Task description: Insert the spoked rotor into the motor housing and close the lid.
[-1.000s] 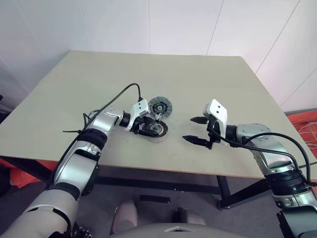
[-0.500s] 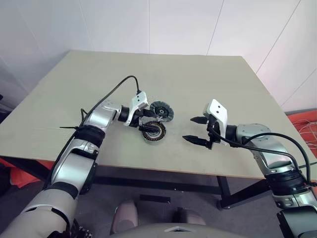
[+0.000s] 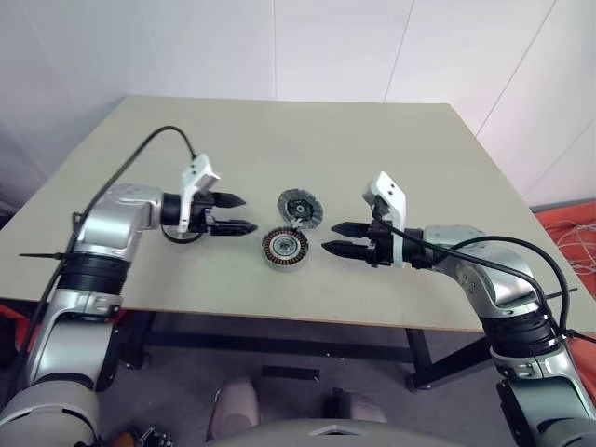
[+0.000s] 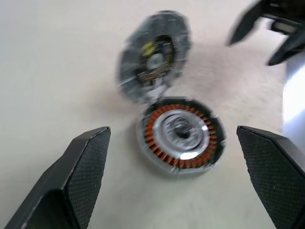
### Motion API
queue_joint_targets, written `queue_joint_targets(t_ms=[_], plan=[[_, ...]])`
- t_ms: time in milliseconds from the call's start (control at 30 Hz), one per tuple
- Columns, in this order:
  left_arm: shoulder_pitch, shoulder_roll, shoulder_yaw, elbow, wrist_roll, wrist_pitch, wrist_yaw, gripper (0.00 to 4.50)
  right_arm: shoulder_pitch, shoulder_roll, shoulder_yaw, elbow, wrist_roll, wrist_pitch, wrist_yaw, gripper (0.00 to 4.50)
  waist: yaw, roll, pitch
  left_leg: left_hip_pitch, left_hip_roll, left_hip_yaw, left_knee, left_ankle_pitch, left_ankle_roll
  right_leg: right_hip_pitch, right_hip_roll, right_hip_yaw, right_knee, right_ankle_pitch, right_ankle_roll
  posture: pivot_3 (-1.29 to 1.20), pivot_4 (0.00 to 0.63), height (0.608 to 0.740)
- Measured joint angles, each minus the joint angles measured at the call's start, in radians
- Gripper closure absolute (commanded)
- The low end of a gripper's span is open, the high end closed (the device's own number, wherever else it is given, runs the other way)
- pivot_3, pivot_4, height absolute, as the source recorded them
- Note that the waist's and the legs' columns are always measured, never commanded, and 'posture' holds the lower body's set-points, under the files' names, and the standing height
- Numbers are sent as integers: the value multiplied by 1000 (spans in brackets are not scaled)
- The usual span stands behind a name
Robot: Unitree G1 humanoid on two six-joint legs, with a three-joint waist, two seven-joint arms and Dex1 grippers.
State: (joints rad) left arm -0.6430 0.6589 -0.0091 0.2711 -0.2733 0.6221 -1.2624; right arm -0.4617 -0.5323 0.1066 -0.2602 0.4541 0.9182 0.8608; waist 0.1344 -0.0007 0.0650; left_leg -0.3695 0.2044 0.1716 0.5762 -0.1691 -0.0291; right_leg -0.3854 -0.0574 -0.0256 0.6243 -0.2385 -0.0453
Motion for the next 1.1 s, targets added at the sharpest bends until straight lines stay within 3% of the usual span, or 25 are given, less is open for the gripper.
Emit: queue_joint_targets(t_ms=[133, 400, 1100], plan=[[109, 38, 87, -6, -2, -29, 94, 0, -35, 49, 73, -13, -15, 39, -63, 4480, -4, 0, 0, 0, 0, -1, 0, 0, 0, 0, 0, 0, 0, 0, 0, 0, 0, 740], [261, 37, 159, -85, -31, -70, 207, 0, -64, 87, 251, 74, -167, -34, -148, 4480, -7, 0, 0, 0, 1, -1, -1, 0, -1, -1, 0, 0, 0, 0, 0, 0, 0, 740], [338, 27, 198, -166, -111, -80, 314, 0, -124, 167, 339, 251, -368, -190, -185, 4480, -12, 0, 0, 0, 1, 0, -1, 1, -2, -1, 1, 0, 0, 0, 0, 0, 0, 740]])
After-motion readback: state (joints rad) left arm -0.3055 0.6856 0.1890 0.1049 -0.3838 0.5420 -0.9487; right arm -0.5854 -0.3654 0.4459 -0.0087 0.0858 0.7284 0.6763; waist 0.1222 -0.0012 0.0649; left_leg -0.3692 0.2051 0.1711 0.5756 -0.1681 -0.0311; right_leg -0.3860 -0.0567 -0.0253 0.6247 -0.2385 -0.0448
